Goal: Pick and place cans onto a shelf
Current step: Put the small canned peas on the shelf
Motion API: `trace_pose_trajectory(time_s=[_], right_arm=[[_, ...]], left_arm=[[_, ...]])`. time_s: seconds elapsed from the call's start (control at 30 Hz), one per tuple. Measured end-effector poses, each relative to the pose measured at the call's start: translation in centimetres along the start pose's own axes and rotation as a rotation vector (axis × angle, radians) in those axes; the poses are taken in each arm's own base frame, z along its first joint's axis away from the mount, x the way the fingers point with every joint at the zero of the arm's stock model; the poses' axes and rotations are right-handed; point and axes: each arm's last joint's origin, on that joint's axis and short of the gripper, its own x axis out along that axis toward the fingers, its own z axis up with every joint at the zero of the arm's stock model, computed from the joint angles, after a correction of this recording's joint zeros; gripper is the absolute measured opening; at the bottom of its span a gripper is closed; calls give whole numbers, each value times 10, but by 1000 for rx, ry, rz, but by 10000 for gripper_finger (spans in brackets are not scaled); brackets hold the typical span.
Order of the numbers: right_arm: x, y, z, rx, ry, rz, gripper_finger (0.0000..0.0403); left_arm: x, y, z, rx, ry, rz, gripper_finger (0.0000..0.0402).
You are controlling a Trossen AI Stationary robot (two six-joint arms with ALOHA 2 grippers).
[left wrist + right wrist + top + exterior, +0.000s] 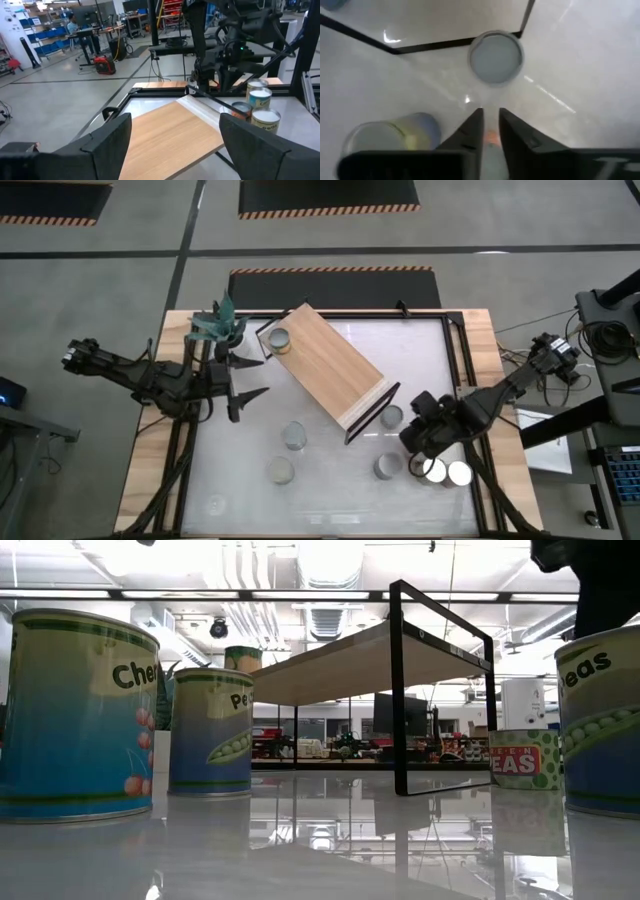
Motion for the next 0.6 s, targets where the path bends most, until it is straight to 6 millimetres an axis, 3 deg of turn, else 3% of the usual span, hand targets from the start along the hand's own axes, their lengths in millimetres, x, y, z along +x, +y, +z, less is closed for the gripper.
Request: trace_pose_trajectory(time_s=[0.13,0.4,0.6], right_arm=[[6,2,9,35,5,-5,137],[34,11,28,-93,25,-75,299],[49,12,36,-135,52,-132,367]], left_arm=[[0,0,0,2,3,0,283],[0,0,-1,1,13,-1,283],[0,0,-3,10,26,-2,283]])
